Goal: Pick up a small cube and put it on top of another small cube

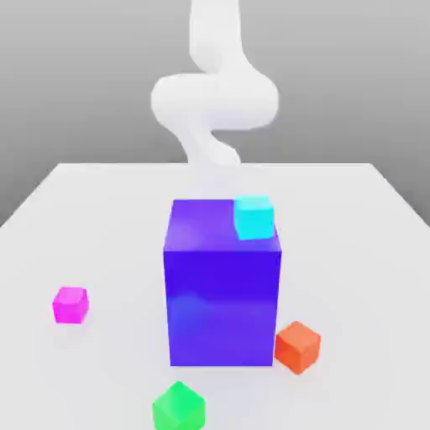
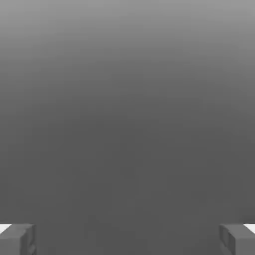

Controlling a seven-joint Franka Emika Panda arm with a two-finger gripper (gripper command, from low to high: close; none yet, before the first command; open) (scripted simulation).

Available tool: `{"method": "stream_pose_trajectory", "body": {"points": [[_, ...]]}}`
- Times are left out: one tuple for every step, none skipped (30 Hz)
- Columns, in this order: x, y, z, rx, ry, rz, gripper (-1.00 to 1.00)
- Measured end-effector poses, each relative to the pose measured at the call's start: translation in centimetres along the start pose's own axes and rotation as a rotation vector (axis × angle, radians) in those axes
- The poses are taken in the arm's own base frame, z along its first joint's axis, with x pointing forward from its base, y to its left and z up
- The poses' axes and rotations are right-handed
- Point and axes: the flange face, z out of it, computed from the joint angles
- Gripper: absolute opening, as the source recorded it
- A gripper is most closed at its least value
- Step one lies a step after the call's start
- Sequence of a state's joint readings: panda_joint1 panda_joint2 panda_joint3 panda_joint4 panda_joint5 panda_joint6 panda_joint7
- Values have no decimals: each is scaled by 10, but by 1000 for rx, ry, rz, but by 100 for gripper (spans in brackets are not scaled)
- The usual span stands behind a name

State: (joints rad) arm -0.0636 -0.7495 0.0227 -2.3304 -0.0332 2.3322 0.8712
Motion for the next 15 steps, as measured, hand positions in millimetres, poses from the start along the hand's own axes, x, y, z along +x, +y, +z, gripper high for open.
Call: {"method": "stream_pose_trajectory", "body": {"points": [[2, 6, 16, -35, 7, 31, 0], [5, 12, 31, -67, 12, 61, 0], [7, 19, 45, -99, 18, 91, 0], [9, 27, 59, -130, 23, 121, 0], [12, 35, 73, -160, 28, 151, 0], [14, 44, 87, -189, 32, 181, 0], [16, 54, 100, -218, 35, 211, 0], [18, 64, 113, -247, 39, 242, 0], [20, 75, 125, -275, 42, 274, 0], [22, 87, 138, -302, 45, 306, 0], [23, 99, 149, -329, 48, 338, 0], [25, 111, 161, -356, 50, 370, 0], [26, 124, 171, -382, 52, 403, 0], [26, 138, 182, -407, 53, 436, 0], [27, 151, 192, -432, 54, 469, 0]]}}
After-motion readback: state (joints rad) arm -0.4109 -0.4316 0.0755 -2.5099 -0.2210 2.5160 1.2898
